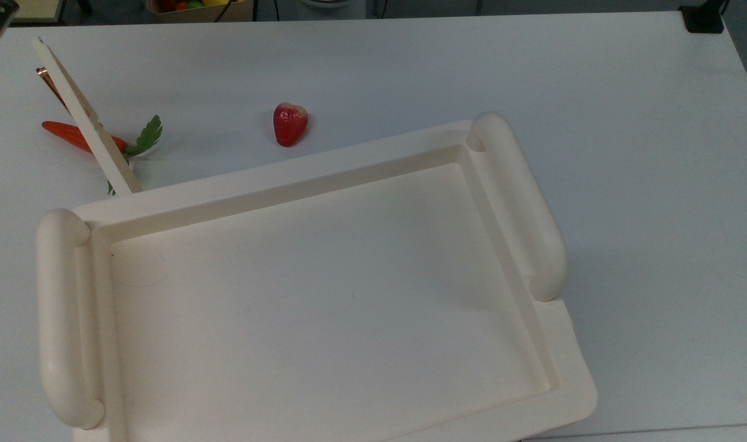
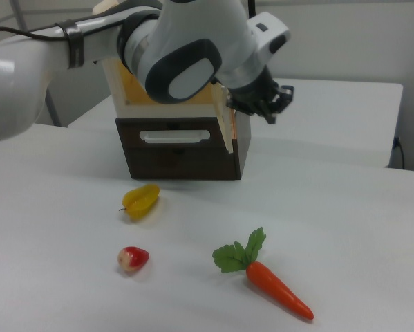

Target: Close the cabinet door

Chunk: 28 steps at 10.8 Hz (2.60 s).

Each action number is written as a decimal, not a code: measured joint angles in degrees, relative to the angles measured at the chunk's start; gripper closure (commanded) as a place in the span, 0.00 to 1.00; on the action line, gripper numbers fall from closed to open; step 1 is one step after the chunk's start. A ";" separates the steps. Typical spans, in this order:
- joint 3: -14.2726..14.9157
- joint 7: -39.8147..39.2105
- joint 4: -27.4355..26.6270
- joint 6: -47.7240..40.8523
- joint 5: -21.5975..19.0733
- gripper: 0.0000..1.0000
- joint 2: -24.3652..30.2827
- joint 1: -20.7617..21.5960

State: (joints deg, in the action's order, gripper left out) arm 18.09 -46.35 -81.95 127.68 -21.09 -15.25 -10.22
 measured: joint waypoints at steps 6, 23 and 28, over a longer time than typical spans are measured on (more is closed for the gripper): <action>-0.93 -2.22 0.71 -14.75 -1.43 1.00 4.17 6.40; -4.98 11.88 0.01 18.03 -6.45 1.00 -5.84 25.86; -5.14 13.86 0.09 19.16 -6.57 0.98 -6.49 25.82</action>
State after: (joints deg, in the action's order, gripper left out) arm 12.95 -32.49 -81.86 146.84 -27.66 -21.74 15.60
